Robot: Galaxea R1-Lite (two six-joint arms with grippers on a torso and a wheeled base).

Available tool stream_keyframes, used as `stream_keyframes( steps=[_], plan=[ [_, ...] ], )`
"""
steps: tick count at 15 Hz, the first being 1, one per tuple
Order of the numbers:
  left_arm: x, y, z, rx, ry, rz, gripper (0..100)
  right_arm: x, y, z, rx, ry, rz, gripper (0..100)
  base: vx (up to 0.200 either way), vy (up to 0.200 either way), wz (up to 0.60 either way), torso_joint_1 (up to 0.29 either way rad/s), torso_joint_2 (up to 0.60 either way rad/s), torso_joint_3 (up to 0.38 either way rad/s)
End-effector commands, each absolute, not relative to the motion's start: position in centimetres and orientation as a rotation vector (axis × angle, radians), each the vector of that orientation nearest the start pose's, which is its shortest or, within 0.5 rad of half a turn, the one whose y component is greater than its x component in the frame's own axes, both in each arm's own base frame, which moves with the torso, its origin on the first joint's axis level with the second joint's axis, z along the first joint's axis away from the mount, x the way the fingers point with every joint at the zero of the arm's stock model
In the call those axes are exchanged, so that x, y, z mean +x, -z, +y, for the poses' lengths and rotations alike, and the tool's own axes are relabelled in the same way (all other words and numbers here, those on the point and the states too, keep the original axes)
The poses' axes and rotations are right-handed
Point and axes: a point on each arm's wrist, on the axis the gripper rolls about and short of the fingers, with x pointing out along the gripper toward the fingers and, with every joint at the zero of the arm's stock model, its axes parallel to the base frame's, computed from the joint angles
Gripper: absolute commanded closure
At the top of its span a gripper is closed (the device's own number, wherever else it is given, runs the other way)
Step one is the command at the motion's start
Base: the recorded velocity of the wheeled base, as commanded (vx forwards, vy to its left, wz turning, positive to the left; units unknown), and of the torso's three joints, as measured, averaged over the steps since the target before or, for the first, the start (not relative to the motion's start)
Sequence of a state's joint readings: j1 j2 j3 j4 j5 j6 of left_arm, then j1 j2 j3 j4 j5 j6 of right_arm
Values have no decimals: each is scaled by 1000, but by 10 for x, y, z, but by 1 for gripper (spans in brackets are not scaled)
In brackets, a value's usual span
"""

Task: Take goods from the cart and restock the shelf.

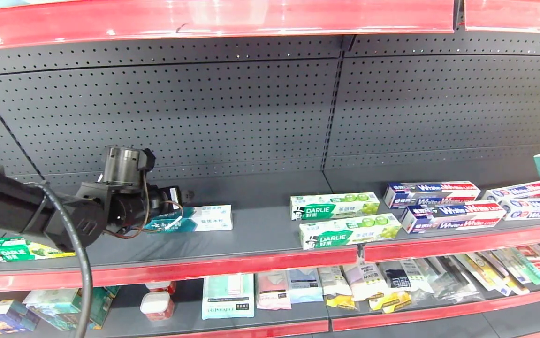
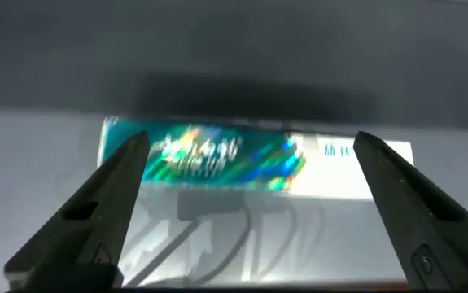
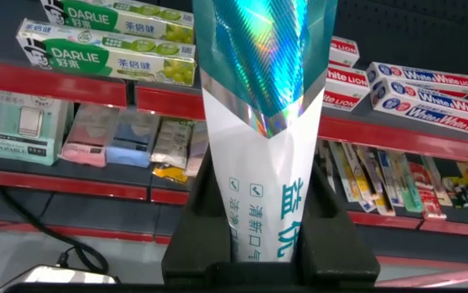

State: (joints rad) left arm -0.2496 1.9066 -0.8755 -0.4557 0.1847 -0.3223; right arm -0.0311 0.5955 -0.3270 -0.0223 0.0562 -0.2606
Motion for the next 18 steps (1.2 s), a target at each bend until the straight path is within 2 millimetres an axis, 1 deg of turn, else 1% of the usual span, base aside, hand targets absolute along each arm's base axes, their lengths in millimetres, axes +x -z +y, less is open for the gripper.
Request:
stream_keyframes(
  steps=[1,3,5,9,13,14,16,18],
  plan=[
    [346,-105,-84,-185,-31,580,0,39,-168,0,-249,-58,243,100,0,0,0,0,0,0],
    [354,-102,-86,-184,-30,578,0,39,-168,0,-249,-58,243,100,0,0,0,0,0,0],
    [365,-103,-89,-176,-17,561,0,39,-167,0,-248,-58,245,100,0,0,0,0,0,0],
    [378,-88,-93,-133,1,572,0,39,-167,0,-247,-58,247,100,0,0,0,0,0,0],
    [376,-83,-104,-124,74,587,0,39,-167,0,-248,-59,246,100,0,0,0,0,0,0],
    [378,-79,-106,-119,87,588,0,39,-166,0,-248,-59,250,100,0,0,0,0,0,0],
    [381,-70,-108,-88,90,586,0,39,-164,0,-248,-61,255,100,0,0,0,0,0,0],
    [382,-67,-108,-86,90,579,0,39,-164,0,-248,-60,256,100,0,0,0,0,0,0]
  ],
)
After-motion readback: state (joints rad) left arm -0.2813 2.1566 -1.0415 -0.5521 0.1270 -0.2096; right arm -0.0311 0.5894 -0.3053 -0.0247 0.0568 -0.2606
